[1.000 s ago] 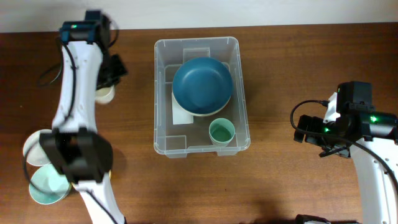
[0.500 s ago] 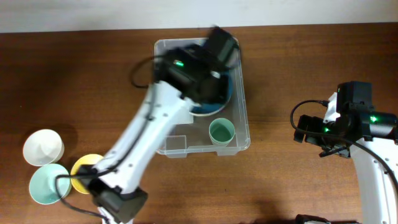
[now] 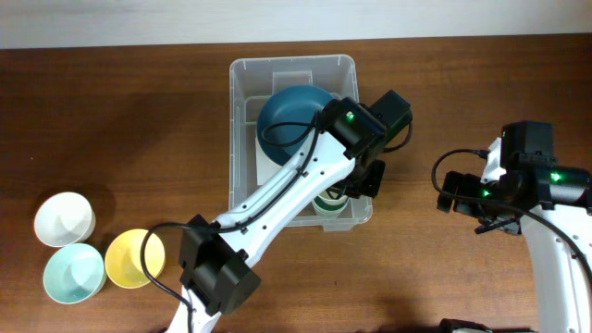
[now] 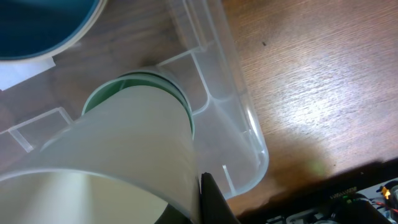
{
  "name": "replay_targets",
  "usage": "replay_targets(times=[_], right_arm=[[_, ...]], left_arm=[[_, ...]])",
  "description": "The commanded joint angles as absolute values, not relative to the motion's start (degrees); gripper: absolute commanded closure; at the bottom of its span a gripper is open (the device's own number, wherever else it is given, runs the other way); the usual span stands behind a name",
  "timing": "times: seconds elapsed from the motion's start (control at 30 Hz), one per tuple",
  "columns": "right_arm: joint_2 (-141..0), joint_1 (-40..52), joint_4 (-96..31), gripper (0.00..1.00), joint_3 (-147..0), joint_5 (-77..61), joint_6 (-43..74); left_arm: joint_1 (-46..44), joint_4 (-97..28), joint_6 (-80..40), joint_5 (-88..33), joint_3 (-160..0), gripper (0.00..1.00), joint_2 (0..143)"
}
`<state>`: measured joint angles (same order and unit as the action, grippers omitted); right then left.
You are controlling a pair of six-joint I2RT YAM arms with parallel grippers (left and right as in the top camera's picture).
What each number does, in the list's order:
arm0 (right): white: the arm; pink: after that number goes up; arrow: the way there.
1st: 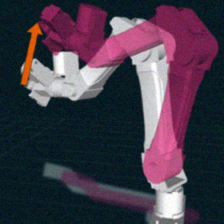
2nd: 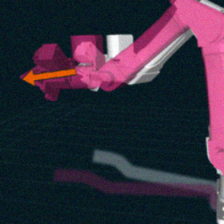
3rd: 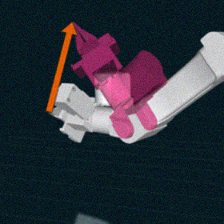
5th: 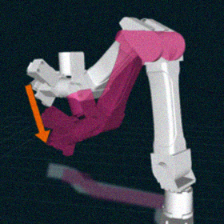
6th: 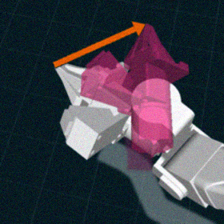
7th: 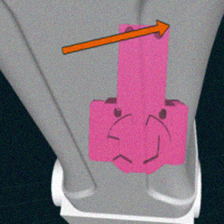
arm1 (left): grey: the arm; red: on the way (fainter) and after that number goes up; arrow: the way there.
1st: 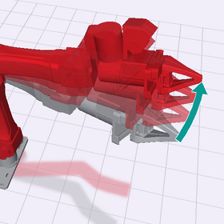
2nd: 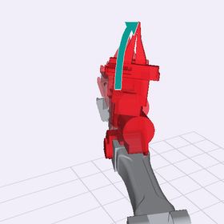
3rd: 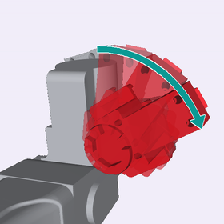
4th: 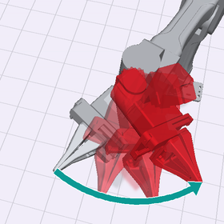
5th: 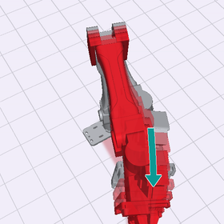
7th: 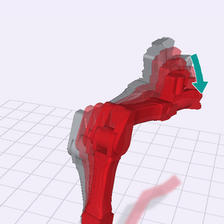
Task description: Pack container
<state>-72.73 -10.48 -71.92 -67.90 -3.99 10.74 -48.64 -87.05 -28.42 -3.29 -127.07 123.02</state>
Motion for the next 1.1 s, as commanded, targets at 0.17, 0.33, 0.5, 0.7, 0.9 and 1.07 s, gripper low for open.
replay_targets(times=[0.17, 0.33, 0.5, 0.7, 0.9, 1.07], right_arm=[[-72.8, -10.8, -72.0, 0.02, -67.7, -4.1, 11.2], [-72.8, -10.8, -72.0, 0.02, -67.7, -4.1, 11.2], [-72.8, -10.8, -72.0, 0.02, -67.7, -4.1, 11.2], [-72.8, -10.8, -72.0, 0.02, -67.7, -4.1, 11.2], [-72.8, -10.8, -71.9, 0.02, -67.6, -4.1, 11.2], [-72.8, -10.8, -71.9, 0.02, -67.7, -4.1, 11.2]], left_arm=[[-48.6, -87.7, -29.1, -4.3, -127.2, 0.91, 122.8], [-48.6, -87.9, -29.0, -3.6, -127.2, 0.44, 122.8], [-46.3, -89.1, -28.7, 1.0, -127.3, 0.44, 122.1], [-34.3, -91.2, -31.6, 11.4, -127.3, 0.43, 113.4], [-19.3, -94.7, -33.0, 13.1, -127.3, 0.39, 106.9], [-8.7, -96.7, -33.9, 12.3, -125.4, 0.38, 105.8]])
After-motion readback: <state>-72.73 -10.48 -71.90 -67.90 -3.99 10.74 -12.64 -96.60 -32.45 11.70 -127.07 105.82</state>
